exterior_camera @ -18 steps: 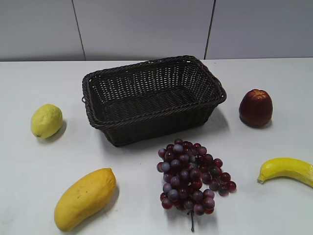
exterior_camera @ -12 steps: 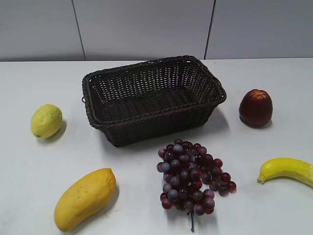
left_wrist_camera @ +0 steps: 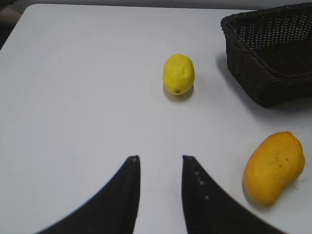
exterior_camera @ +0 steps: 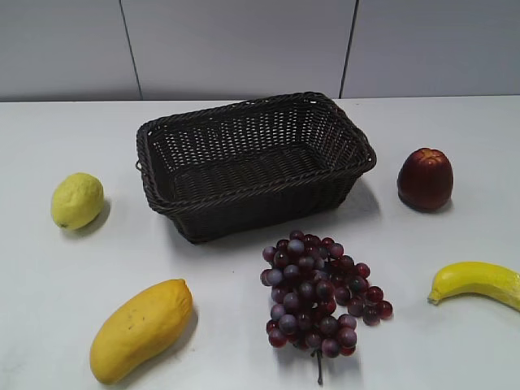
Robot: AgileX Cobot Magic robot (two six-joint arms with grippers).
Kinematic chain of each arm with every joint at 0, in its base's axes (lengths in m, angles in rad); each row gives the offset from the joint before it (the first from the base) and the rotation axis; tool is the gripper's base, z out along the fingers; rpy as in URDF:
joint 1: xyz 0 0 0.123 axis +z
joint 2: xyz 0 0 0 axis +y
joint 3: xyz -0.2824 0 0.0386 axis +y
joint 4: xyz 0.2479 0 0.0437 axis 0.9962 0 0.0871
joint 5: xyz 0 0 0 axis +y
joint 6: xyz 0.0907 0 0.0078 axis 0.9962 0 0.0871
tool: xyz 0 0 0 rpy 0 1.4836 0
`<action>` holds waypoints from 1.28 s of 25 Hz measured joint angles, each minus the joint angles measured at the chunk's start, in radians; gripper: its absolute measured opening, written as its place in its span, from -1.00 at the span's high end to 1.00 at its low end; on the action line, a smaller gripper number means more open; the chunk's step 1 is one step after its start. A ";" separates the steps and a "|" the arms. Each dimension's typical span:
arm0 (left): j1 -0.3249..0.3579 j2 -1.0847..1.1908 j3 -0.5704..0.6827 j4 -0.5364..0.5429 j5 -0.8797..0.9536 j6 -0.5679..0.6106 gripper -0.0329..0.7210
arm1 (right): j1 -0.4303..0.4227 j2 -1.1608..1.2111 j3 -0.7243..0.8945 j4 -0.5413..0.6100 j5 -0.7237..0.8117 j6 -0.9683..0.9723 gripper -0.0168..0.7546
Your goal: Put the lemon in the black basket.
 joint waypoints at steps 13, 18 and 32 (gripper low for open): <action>0.000 0.000 -0.012 -0.031 -0.107 0.000 -0.58 | 0.000 0.000 0.000 0.000 0.001 0.000 -0.56; 0.000 0.129 -0.016 -0.038 -0.335 0.000 -0.78 | 0.000 0.000 0.000 0.000 0.001 0.000 -0.56; -0.087 1.068 -0.177 -0.098 -0.592 0.010 -0.77 | 0.000 0.000 0.000 0.000 0.001 0.000 -0.56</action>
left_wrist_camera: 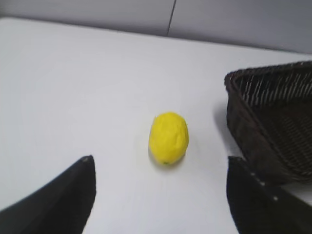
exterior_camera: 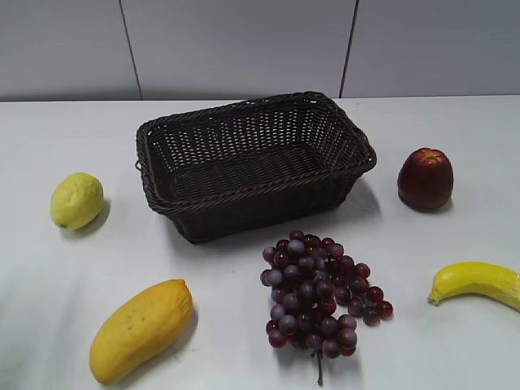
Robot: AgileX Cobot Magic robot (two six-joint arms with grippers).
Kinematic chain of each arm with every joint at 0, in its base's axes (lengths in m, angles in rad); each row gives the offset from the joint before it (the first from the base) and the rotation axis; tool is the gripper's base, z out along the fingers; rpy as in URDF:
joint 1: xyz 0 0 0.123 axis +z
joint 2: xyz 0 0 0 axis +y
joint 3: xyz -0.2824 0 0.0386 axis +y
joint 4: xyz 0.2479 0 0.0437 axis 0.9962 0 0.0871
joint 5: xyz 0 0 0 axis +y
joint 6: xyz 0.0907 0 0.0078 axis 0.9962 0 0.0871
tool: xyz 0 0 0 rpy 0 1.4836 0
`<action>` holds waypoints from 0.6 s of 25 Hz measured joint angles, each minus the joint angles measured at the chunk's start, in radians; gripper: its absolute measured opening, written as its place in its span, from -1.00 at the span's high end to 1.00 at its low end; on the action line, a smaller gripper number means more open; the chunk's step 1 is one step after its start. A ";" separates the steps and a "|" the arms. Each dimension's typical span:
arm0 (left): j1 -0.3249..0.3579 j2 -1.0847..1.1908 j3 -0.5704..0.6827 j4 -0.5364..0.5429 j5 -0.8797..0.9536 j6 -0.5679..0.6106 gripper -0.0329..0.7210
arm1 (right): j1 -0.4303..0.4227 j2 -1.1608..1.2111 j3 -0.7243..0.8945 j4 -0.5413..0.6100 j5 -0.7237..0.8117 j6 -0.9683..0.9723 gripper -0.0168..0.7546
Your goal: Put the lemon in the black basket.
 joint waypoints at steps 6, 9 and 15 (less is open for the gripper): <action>-0.086 0.363 -0.252 0.021 0.168 0.004 -0.76 | 0.000 0.000 0.000 0.000 0.000 0.000 -0.56; -0.098 0.514 -0.357 0.061 0.250 0.004 -0.76 | 0.000 0.000 0.000 0.000 0.000 0.000 -0.56; -0.099 0.723 -0.492 0.107 0.282 0.004 -0.76 | 0.000 0.000 0.000 0.000 -0.001 0.000 -0.56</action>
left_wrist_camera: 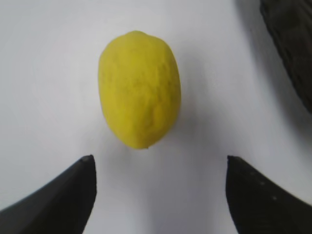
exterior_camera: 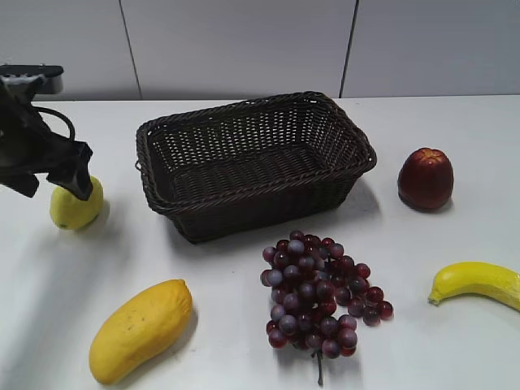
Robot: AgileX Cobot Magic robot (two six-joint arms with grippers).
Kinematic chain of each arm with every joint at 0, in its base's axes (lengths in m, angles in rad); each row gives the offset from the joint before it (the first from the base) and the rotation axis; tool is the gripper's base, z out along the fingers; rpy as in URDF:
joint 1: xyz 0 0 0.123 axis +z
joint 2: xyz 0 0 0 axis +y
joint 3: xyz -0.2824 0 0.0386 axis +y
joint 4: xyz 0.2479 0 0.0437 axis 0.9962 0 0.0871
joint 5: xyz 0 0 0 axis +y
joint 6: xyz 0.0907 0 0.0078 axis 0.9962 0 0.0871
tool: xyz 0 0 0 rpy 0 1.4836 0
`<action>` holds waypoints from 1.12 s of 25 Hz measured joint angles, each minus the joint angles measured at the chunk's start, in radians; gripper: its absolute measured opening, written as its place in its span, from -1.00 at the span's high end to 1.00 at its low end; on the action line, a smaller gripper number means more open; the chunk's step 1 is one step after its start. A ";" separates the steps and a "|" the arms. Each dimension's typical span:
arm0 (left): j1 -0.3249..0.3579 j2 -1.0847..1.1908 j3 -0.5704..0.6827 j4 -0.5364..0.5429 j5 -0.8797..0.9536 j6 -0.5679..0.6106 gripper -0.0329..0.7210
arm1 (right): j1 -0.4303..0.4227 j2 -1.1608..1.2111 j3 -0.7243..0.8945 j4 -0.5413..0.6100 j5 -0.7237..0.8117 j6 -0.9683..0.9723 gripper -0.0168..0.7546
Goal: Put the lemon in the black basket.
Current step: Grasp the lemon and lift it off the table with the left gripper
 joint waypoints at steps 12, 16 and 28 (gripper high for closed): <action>0.000 0.242 -0.119 0.044 0.005 -0.006 -0.74 | 0.000 0.000 0.000 0.000 0.001 0.000 -0.56; 0.000 0.252 -0.126 0.044 0.007 -0.006 -0.61 | 0.000 0.000 0.000 0.000 0.001 0.000 -0.56; 0.000 0.179 -0.307 0.049 0.220 -0.007 -0.52 | 0.000 0.000 0.000 0.000 0.001 0.000 -0.56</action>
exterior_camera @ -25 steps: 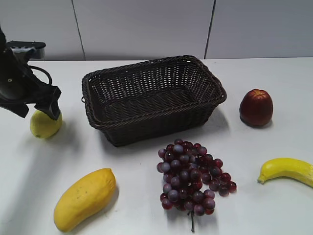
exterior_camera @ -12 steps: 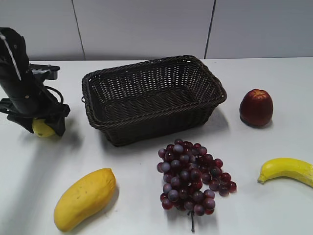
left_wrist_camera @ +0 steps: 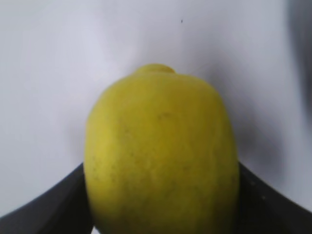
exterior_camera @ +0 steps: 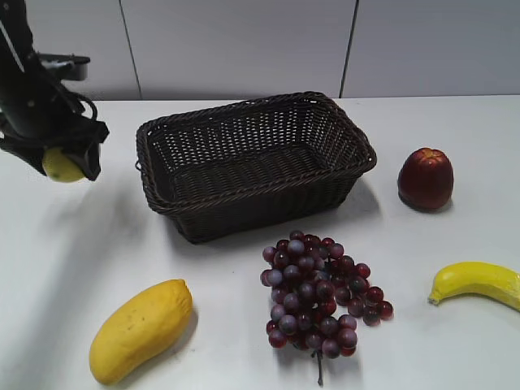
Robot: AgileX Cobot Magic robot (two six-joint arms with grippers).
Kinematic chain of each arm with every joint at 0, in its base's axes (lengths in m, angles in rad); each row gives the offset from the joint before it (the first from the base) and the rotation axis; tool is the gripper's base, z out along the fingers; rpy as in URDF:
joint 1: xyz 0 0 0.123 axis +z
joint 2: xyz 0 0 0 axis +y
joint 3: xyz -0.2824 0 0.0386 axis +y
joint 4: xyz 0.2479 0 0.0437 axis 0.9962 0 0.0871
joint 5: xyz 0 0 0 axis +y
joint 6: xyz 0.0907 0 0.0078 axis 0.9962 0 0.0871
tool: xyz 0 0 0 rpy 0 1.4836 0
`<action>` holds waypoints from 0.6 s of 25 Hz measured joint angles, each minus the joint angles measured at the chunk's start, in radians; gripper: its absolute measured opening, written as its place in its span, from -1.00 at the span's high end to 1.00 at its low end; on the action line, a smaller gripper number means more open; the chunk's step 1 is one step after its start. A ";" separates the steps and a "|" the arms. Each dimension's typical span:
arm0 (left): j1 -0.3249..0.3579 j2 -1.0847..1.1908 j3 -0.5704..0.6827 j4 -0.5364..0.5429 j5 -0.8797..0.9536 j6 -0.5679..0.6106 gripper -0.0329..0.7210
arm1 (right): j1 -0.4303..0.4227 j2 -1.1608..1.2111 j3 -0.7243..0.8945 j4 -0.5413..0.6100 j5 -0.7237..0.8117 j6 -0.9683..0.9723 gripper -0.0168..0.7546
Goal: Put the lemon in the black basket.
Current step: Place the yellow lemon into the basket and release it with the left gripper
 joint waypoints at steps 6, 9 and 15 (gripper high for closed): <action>-0.031 -0.100 -0.163 -0.046 0.067 -0.001 -0.52 | 0.000 0.000 0.000 0.000 -0.001 0.000 -0.56; -0.092 -0.125 -0.244 -0.092 0.068 -0.001 -0.52 | 0.000 0.000 0.000 0.000 -0.001 0.000 -0.56; -0.257 -0.106 -0.273 -0.117 -0.025 -0.001 -0.52 | 0.000 0.000 0.000 0.000 0.000 0.000 -0.56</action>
